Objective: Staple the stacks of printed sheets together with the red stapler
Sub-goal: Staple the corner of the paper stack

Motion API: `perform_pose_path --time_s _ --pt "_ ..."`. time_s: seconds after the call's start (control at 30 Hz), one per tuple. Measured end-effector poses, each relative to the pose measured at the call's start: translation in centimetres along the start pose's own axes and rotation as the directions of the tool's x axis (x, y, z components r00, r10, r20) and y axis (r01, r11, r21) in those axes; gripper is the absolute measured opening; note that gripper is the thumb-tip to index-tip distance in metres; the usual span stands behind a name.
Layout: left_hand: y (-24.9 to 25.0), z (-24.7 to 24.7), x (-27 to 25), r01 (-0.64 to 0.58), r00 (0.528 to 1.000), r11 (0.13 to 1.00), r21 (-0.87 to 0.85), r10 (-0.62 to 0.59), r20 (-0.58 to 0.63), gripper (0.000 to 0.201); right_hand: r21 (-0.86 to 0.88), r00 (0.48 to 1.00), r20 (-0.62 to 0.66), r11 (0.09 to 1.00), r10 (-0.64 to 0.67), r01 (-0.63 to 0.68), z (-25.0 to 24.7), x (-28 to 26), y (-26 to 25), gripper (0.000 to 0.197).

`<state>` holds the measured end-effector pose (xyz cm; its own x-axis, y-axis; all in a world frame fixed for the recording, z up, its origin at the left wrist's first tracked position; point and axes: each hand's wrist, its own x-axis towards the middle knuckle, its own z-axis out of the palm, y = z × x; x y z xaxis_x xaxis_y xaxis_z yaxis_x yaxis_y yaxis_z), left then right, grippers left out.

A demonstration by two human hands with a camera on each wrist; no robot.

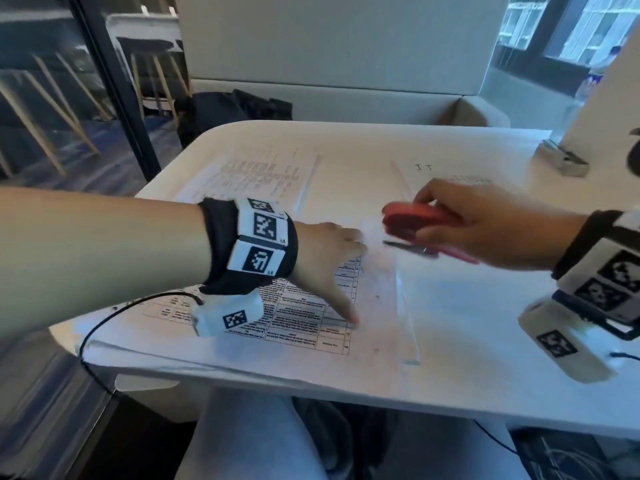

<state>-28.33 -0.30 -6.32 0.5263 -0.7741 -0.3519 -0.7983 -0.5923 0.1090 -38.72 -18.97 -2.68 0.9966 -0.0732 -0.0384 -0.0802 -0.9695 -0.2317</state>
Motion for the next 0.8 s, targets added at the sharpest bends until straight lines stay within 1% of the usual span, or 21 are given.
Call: perform_pose_path --time_s 0.07,0.17,0.23,0.33,0.4,0.47,0.53,0.57,0.63,0.7,0.77,0.8 --pt "0.5 1.2 0.5 -0.027 0.998 0.999 0.040 0.025 0.066 0.112 -0.038 0.992 0.095 0.996 -0.079 0.083 1.6 0.1 -0.8 0.024" --pt "0.1 1.7 1.6 -0.059 0.984 0.989 0.138 0.034 0.176 0.126 -0.086 0.969 0.208 0.985 -0.130 0.150 3.7 0.9 -0.7 0.019" --pt "0.1 1.5 1.8 -0.043 0.982 0.990 0.132 0.017 0.191 0.131 -0.143 0.957 0.254 0.973 -0.140 0.180 4.6 1.4 -0.4 0.018" --pt "0.0 1.6 2.0 -0.039 0.981 0.990 0.135 0.013 0.191 0.134 -0.222 0.947 0.285 0.951 -0.148 0.216 5.1 1.8 -0.3 0.024" --pt "-0.2 1.8 2.1 -0.037 0.981 0.991 0.132 0.010 0.195 0.136 -0.289 0.940 0.288 0.920 -0.181 0.266 5.3 1.9 -0.5 0.027" --pt "-0.3 1.9 2.1 -0.041 0.981 0.993 0.113 0.018 0.192 0.134 -0.294 0.930 0.284 0.902 -0.234 0.317 5.3 2.0 -1.1 0.028" --pt "-0.4 1.9 2.2 -0.044 0.982 0.995 0.084 0.028 0.186 0.132 -0.299 0.917 0.278 0.882 -0.285 0.365 5.3 2.2 -1.6 0.040" --pt "-0.4 2.0 2.1 -0.045 0.983 0.996 0.076 0.030 0.183 0.131 -0.307 0.912 0.284 0.873 -0.295 0.378 5.3 2.3 -1.7 0.042" --pt "-0.3 2.1 2.0 -0.045 0.985 0.997 0.069 0.032 0.172 0.130 -0.299 0.921 0.290 0.889 -0.262 0.347 5.6 2.2 -1.9 0.033" --pt "-0.3 2.1 2.0 -0.041 0.986 0.997 0.063 0.031 0.162 0.130 -0.267 0.925 0.322 0.919 -0.199 0.291 5.9 2.1 -2.1 0.035" --pt "-0.3 2.2 2.1 -0.038 0.987 0.998 0.054 0.029 0.156 0.129 -0.289 0.928 0.319 0.913 -0.191 0.287 6.3 2.3 -2.0 0.030" --pt "-0.3 2.3 2.2 -0.038 0.987 0.998 0.051 0.030 0.156 0.127 -0.327 0.929 0.321 0.900 -0.182 0.289 6.4 2.5 -2.1 0.037"
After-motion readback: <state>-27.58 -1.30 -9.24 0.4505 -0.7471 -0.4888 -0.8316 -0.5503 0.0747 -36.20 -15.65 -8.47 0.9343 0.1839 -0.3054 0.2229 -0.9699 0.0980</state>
